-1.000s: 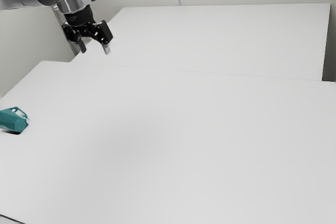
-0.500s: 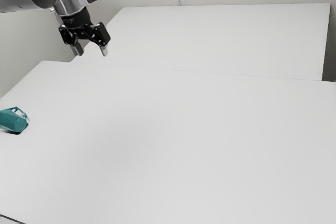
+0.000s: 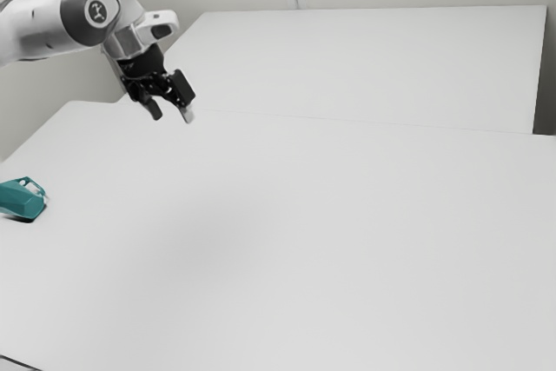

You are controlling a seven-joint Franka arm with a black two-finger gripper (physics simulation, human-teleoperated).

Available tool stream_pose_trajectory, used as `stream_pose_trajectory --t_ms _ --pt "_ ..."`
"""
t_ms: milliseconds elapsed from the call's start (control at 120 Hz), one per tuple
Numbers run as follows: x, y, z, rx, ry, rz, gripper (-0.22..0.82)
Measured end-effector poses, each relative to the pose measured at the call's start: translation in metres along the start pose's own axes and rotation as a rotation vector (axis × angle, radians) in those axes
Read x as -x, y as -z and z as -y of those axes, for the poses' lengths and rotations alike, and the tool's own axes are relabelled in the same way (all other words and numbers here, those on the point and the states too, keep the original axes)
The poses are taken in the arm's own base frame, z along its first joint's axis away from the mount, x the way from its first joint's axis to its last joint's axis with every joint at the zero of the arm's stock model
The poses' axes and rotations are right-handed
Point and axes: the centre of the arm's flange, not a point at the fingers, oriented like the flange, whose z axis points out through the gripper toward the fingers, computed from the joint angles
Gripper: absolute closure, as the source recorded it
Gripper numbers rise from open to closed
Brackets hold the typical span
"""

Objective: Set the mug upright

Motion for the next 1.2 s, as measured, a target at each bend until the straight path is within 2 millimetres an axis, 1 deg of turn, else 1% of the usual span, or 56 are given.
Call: stream_pose_trajectory --t_ms 217,275,325,392,458,517,592,625,667,717,808,867,1000,1200 --pt "-0.001 -0.013 0.031 0.044 -0.113 -0.036 0.00" --pt "0.001 -0.016 0.044 0.050 -0.129 -0.045 0.00" --pt "0.005 -0.015 0.062 0.052 -0.129 -0.057 0.00" --pt "0.018 -0.013 0.098 0.055 -0.103 -0.077 0.00" --pt "0.039 -0.010 0.144 0.053 -0.051 -0.095 0.00" --pt "0.064 -0.008 0.191 0.049 0.010 -0.110 0.00" --pt "0.103 -0.007 0.249 0.044 0.092 -0.127 0.00" --pt "0.119 -0.007 0.270 0.042 0.121 -0.133 0.00" --pt "0.133 -0.008 0.288 0.041 0.140 -0.137 0.00" --pt "0.137 -0.012 0.297 0.047 0.134 -0.140 0.00" --pt "0.124 -0.022 0.294 0.060 0.078 -0.142 0.00" --pt "0.121 -0.024 0.299 0.067 0.056 -0.153 0.00" --pt "0.139 -0.028 0.336 0.084 0.062 -0.193 0.00" --pt "0.161 -0.034 0.378 0.106 0.051 -0.233 0.00"
